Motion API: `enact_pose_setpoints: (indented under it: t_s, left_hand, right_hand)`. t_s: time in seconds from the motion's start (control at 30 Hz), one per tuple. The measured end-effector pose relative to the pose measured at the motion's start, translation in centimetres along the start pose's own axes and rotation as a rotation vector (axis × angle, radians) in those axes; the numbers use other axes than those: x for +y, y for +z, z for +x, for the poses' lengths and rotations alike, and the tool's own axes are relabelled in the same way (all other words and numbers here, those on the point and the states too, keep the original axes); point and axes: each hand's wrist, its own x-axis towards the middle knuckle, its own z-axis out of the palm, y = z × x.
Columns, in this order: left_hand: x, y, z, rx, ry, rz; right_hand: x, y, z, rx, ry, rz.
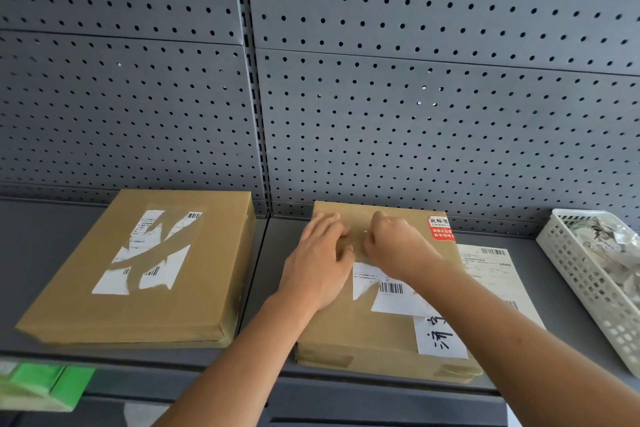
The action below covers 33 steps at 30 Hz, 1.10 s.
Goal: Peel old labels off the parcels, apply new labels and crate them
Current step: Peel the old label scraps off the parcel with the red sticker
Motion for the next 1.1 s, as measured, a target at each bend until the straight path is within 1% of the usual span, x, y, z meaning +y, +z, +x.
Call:
enact_pose_setpoints:
  t_s: [0.1, 0.27, 0.4, 0.57, 0.63, 0.8, 0.97, 1.1]
  left_hand:
    - [0.0, -0.1, -0.1, 0.002, 0.000, -0.005]
    - [-0.1, 0.0, -0.1, 0.001, -0.006, -0.010]
    - [-0.2, 0.0, 0.0, 0.000, -0.007, -0.009]
    - [-0.1, -0.1, -0.1, -0.007, -0.010, -0.011]
    - [-0.1, -0.1, -0.1, -0.007, -0.013, -0.011]
    - [0.0, -0.1, -0.1, -0.009, -0.012, -0.002]
    - [0.2, -0.2, -0.1, -0.014, -0.013, 0.008]
    - [0.2, -0.2, -0.1, -0.014, -0.015, 0.006]
  right_hand:
    - [0.4, -0.3, 0.2, -0.015, -0.017, -0.003]
    - [0.7, -1.4, 0.0, -0.056, 0.011, 0.108]
    - [1.9, -2.3, -0.5, -0.051, 0.043, 0.347]
    - [4.6, -2.3, -1.5, -0.079, 0.047, 0.793]
    - [5.4, -2.5, -1.9, -0.052, 0.043, 0.879]
    - [5.9, -2.3, -1.8, 0.004, 0.026, 0.762]
    - [6.2, -1.5, -1.3, -0.025, -0.045, 0.507]
    - [6.1, -1.4, -1.7, -0.005, -0.084, 0.455]
